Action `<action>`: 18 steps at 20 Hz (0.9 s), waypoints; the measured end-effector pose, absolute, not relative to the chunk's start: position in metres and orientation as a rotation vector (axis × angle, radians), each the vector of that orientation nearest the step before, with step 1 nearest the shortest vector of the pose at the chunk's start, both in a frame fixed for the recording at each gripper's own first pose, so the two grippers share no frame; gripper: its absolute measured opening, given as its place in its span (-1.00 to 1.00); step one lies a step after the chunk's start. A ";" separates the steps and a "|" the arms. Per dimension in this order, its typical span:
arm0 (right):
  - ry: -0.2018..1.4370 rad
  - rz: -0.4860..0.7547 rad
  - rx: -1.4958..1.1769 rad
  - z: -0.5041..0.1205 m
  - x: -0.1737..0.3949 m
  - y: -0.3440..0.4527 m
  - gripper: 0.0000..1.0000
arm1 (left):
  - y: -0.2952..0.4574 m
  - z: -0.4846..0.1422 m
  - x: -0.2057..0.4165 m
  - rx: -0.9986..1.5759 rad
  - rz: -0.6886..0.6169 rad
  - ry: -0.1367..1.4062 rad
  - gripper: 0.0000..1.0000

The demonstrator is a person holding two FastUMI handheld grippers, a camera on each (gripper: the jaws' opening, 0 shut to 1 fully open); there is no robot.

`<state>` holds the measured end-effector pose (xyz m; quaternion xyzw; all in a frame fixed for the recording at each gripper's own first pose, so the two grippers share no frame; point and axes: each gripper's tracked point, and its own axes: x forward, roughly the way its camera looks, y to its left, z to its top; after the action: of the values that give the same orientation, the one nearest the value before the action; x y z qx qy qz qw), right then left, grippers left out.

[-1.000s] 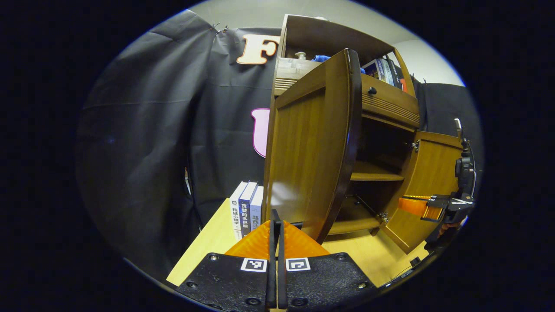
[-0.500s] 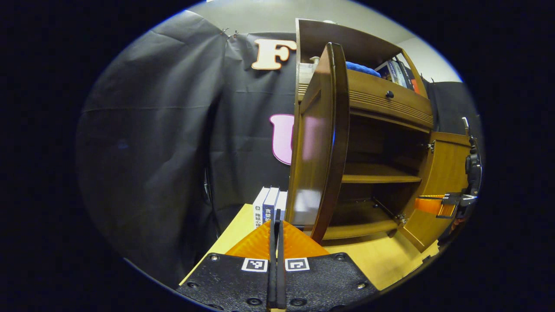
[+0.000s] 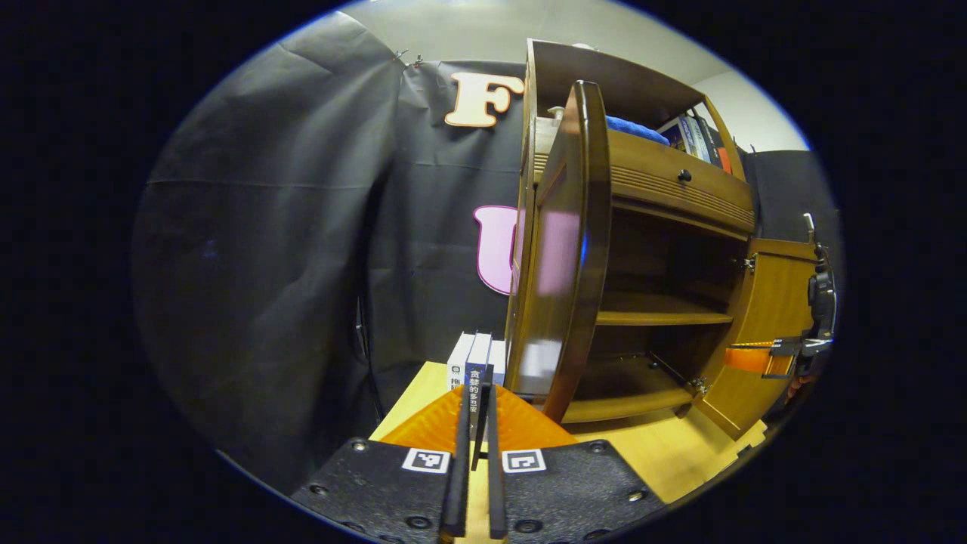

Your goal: Open the right door of the double-door shoe cabinet with the right hand, and open the left door with the left hand.

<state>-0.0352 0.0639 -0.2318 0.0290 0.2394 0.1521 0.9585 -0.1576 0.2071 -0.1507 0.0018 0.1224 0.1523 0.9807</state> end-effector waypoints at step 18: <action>0.442 0.352 0.077 -0.220 -0.016 0.067 -0.67 | 0.133 -0.061 -0.164 0.022 0.258 0.109 -0.60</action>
<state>-0.0163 0.0670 -0.2205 0.0378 0.2182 0.1734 0.9596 -0.1644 0.1328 -0.0606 0.0112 0.0542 0.1286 0.9902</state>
